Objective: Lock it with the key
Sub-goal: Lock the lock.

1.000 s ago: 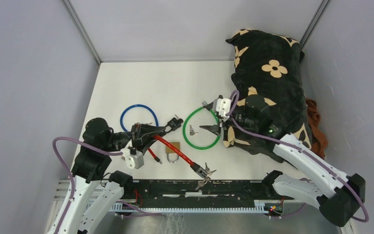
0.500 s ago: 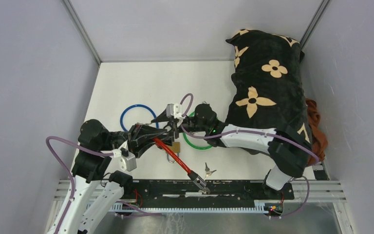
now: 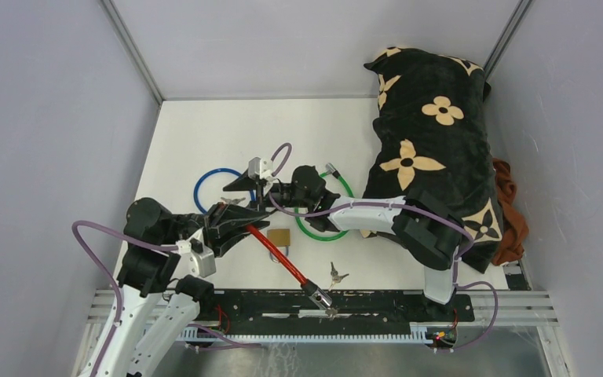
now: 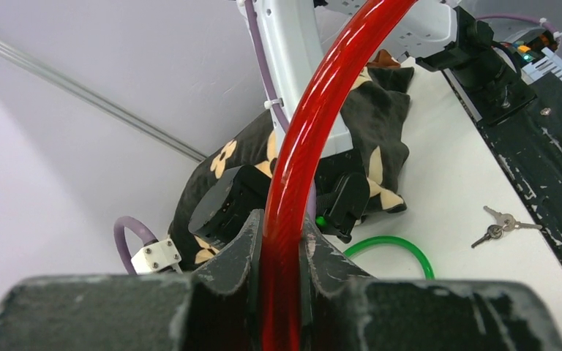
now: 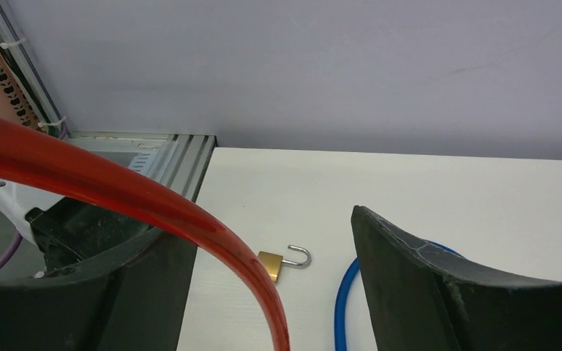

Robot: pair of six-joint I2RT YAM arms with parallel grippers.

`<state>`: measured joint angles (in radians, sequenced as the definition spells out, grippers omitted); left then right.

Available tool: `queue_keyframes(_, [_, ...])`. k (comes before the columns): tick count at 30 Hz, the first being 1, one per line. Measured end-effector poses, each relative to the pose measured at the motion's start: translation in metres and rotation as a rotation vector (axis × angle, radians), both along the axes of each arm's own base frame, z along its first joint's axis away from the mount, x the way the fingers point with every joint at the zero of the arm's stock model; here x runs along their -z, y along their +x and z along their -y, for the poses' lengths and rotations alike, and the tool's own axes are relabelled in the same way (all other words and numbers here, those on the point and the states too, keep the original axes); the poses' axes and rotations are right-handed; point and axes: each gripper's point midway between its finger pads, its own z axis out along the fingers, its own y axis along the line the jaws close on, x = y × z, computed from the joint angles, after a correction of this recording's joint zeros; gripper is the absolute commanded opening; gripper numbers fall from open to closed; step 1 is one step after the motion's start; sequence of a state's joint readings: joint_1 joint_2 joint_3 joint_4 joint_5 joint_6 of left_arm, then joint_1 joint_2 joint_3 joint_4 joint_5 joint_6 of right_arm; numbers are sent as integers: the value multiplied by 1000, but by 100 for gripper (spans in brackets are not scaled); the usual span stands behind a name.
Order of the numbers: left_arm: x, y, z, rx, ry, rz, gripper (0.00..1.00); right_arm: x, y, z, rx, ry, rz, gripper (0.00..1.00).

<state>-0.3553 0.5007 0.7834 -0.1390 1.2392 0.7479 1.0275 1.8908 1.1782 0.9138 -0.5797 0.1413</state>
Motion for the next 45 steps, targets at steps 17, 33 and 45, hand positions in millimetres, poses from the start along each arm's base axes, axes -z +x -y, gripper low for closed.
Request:
queue_keyframes(17, [34,83,-33,-573,79,-679,2,-46,100,210,601,-374,167,86])
queue_keyframes(33, [84,106,-72,-913,288,-945,2,-84,88,351,908,-604,212,76])
queue_keyframes(45, [83,107,-69,-899,289,-954,2,-89,41,214,394,-475,281,83])
